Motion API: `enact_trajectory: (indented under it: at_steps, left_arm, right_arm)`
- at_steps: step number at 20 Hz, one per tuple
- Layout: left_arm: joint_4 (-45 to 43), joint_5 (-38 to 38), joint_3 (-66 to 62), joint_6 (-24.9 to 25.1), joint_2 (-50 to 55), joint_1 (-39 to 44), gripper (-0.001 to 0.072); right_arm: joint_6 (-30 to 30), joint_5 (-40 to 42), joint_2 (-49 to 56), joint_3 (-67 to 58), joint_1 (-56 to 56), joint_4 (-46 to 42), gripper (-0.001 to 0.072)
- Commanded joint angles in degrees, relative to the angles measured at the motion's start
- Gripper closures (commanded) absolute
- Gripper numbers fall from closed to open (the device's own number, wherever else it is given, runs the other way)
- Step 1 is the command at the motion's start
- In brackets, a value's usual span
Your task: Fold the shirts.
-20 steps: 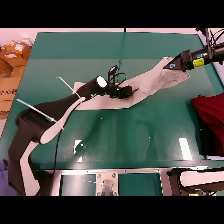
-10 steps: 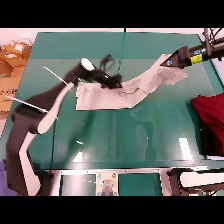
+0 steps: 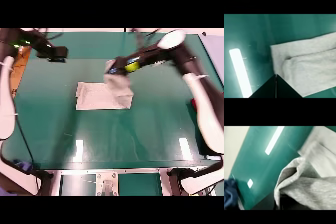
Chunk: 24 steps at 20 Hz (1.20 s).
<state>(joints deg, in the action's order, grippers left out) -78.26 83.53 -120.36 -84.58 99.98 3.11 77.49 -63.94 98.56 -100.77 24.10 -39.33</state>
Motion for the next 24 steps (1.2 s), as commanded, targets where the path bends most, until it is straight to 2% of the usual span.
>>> enact_trajectory:
  at_steps: [1, 2, 3, 4, 5, 6, 7, 10, 13, 14, 15, 16, 17, 20, 24]
  left_arm:
    - [-3.87, 1.49, 0.74, 2.71, -2.56, -4.17, 0.0683]
    - [-3.87, 1.51, 1.84, 3.37, -2.56, -4.55, 0.0683]
    - [-4.11, 1.62, 3.34, 4.55, -2.56, -4.9, 0.0683]
    - [-4.02, 1.62, 4.72, 5.25, -2.56, -4.92, 0.0683]
    - [-4.02, 1.6, 5.86, 5.97, -2.56, -5.07, 0.0683]
    - [-4.04, 1.57, 6.27, 6.58, -2.54, -5.07, 0.0683]
    - [-4.02, 1.57, 6.23, 7.08, -2.54, -5.07, 0.0683]
    - [-4.04, 1.42, 6.21, 7.06, -2.54, -5.25, 0.0683]
    - [-4.0, 1.44, 6.21, 7.04, -2.54, -5.25, 0.0683]
    - [-3.98, 1.46, 6.21, 6.97, -2.54, -5.25, 0.0683]
    - [-4.0, 1.51, 6.21, 6.88, -2.54, -5.25, 0.0683]
    - [-3.96, 1.6, 6.21, 6.82, -2.54, -5.25, 0.0683]
    - [-3.85, 1.62, 6.21, 6.8, -2.54, -5.25, 0.0683]
    - [-3.52, 1.6, 6.21, 6.62, -2.54, -5.25, 0.0683]
    - [-2.64, 1.62, 6.21, 6.58, -2.54, -5.25, 0.0683]
  right_arm:
    - [1.6, 31.06, 11.1, -0.04, 15.67, 5.07, 0.0394]
    - [1.64, 40.59, 14.25, -0.04, 18.82, 6.05, 0.0239]
    - [1.64, 45.66, 15.85, -0.04, 20.02, 7.13, 0.0311]
    - [1.64, 46.36, 16.13, -0.04, 19.78, 7.82, 0.0459]
    - [1.62, 44.68, 15.47, -0.04, 18.14, 7.8, 0.0501]
    - [1.6, 39.76, 14.03, -0.04, 15.17, 7.74, 0.056]
    - [1.55, 33.18, 12.33, -0.04, 11.63, 7.39, 0.0699]
    - [2.82, 11.63, 7.19, 0.13, -1.33, 2.47, 0.0702]
    - [5.09, 0.35, 3.06, 3.72, -13.51, -4.24, 0.0696]
    - [5.05, -1.55, 2.62, 5.35, -16.9, -4.24, 0.0542]
    - [5.03, -2.86, 2.62, 7.19, -19.56, -4.24, 0.0316]
    - [4.76, -3.21, 2.64, 9.94, -21.7, -4.24, 0.0223]
    - [4.31, -3.08, 2.82, 12.81, -22.88, -4.26, 0.0192]
    - [3.02, 0.13, 4.55, 20.76, -22.21, -3.41, 0.019]
    - [-1.77, 3.78, 9.07, 22.6, -15.74, 7.23, 0.0192]
